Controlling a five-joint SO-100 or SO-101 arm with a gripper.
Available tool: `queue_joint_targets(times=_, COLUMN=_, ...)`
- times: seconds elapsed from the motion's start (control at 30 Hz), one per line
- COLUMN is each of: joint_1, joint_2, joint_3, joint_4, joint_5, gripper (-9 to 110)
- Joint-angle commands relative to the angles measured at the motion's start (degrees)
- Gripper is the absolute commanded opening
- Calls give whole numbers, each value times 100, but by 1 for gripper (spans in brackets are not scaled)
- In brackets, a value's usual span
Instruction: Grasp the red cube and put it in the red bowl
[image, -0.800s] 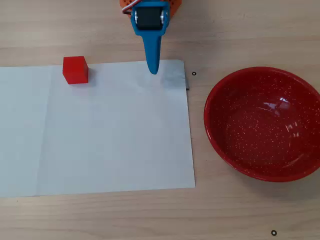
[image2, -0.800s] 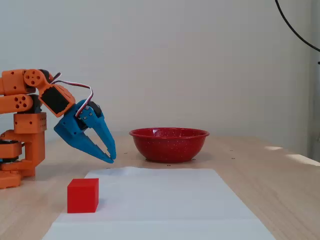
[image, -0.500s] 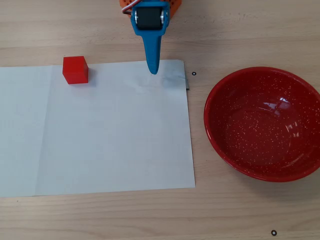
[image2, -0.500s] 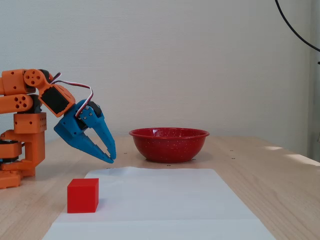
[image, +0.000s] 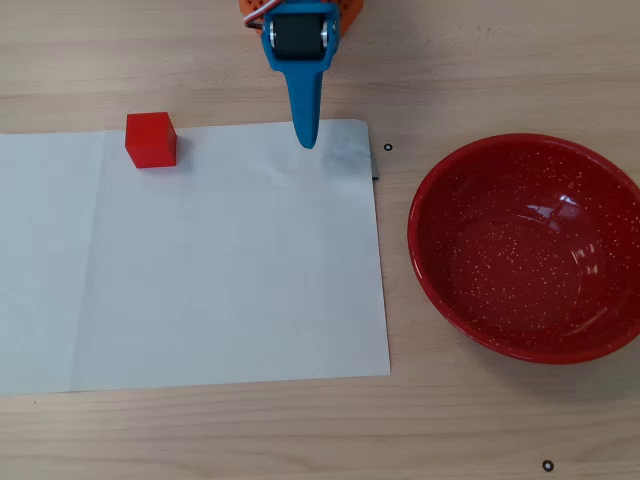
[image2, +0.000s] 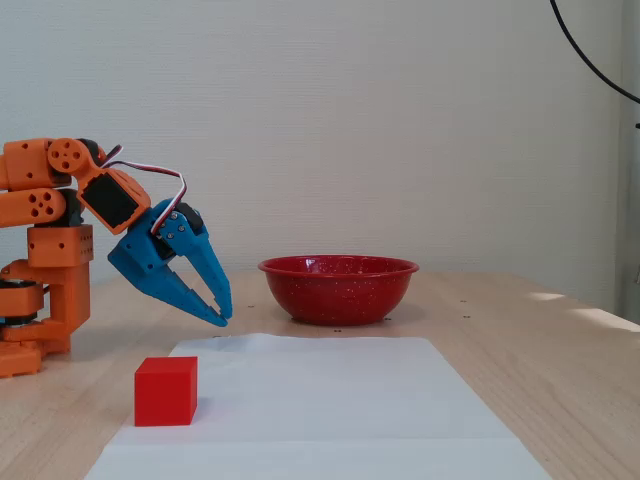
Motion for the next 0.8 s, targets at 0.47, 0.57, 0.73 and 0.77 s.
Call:
queue_joint_targets(times=0.47, joint_1=0, joint_2=-457, joint_3=-545, joint_4=220, joint_5=141, gripper=0)
queue_joint_targets(times=0.57, joint_1=-26, joint_2=-853, joint_3=-993, joint_4=466, joint_5=149, gripper=0)
queue_joint_targets(times=0.73, joint_1=-62, joint_2=-1459, joint_3=-1731, joint_4=879, joint_5=229, gripper=0)
queue_joint_targets(times=0.77, joint_1=-70, joint_2=-1573, joint_3=-1854, joint_4=896, joint_5=264, gripper=0)
